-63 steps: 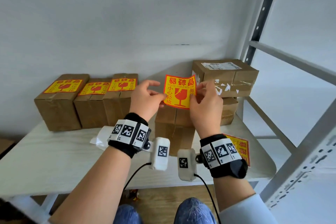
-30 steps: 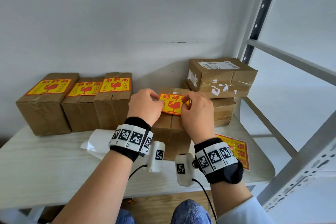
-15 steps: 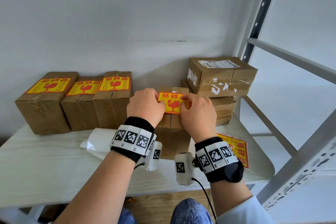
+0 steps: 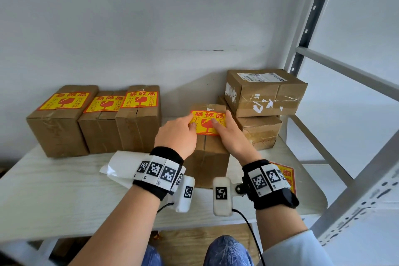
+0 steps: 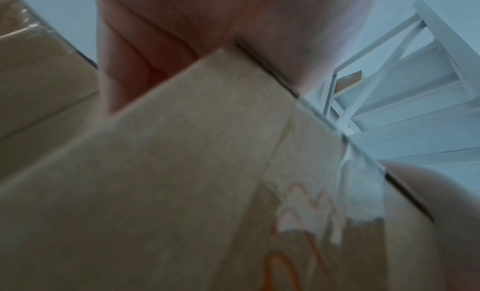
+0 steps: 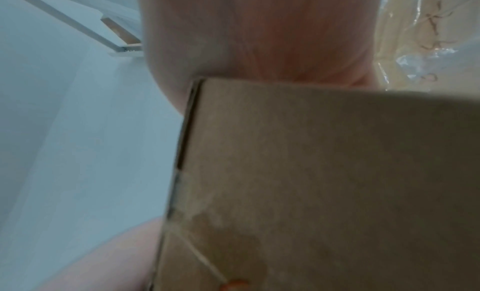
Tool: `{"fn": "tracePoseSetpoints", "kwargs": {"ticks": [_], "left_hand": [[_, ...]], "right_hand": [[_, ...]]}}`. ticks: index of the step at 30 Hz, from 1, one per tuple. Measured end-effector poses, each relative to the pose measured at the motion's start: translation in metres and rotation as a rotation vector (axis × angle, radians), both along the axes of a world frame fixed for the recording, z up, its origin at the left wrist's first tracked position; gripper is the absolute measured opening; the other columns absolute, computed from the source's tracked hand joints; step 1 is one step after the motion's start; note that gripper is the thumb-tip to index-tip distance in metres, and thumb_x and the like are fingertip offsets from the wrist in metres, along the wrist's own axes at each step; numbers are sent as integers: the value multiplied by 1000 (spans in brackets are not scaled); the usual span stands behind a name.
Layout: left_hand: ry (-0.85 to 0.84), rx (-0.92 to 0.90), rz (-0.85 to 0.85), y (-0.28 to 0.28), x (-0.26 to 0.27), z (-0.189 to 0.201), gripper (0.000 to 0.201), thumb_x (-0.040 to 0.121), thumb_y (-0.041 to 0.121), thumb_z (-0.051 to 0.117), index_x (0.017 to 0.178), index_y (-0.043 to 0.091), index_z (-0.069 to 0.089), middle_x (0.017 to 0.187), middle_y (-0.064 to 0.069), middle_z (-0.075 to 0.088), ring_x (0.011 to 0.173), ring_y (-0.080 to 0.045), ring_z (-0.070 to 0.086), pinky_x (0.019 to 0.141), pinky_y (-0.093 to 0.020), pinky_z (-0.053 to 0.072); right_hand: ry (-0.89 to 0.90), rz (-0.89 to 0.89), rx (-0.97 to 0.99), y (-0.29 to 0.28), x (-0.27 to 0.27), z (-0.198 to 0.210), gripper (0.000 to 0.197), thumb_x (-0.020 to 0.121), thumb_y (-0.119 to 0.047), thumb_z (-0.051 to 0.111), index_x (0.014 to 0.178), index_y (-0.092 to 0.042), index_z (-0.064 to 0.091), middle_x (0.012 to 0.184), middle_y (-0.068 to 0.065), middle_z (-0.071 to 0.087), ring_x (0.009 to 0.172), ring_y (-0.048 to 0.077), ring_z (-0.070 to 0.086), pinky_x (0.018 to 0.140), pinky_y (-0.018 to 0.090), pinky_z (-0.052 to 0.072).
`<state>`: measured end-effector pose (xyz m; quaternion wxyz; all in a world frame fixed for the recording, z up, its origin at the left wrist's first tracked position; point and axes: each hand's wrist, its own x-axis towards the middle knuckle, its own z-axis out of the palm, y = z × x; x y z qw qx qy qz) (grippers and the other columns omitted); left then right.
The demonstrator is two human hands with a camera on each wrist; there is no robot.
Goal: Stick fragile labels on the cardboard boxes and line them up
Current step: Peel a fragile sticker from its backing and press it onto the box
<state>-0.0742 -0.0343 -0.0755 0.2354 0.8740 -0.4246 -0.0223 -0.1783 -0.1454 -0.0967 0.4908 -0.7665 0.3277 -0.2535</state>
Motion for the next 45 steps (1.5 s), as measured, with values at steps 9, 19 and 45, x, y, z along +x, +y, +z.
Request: {"fn": "tracePoseSetpoints", "kwargs": {"ticks": [9, 19, 45], "left_hand": [[322, -199, 82, 14, 7, -14, 44, 103, 41, 39, 137, 15, 53, 133, -10, 59, 122, -30, 55, 104, -44, 44], [282, -423, 80, 3, 21, 11, 31, 102, 36, 45, 127, 18, 51, 120, -7, 63, 108, -28, 60, 95, -40, 48], [-259, 77, 159, -2, 100, -22, 93, 75, 80, 1, 155, 35, 17, 159, -6, 32, 150, -31, 20, 119, -57, 8]], "right_hand": [[-115, -292, 136, 13, -16, -25, 50, 79, -70, 48, 93, -26, 68, 99, -2, 71, 100, 23, 66, 93, 52, 54], [-275, -148, 29, 7, 19, -1, 35, 80, -43, 75, 109, -23, 72, 99, -6, 76, 95, 14, 70, 88, 36, 55], [-52, -238, -51, 7, 113, -16, 65, 80, -59, 70, 130, -21, 56, 129, 2, 64, 120, 21, 60, 98, 36, 49]]}}
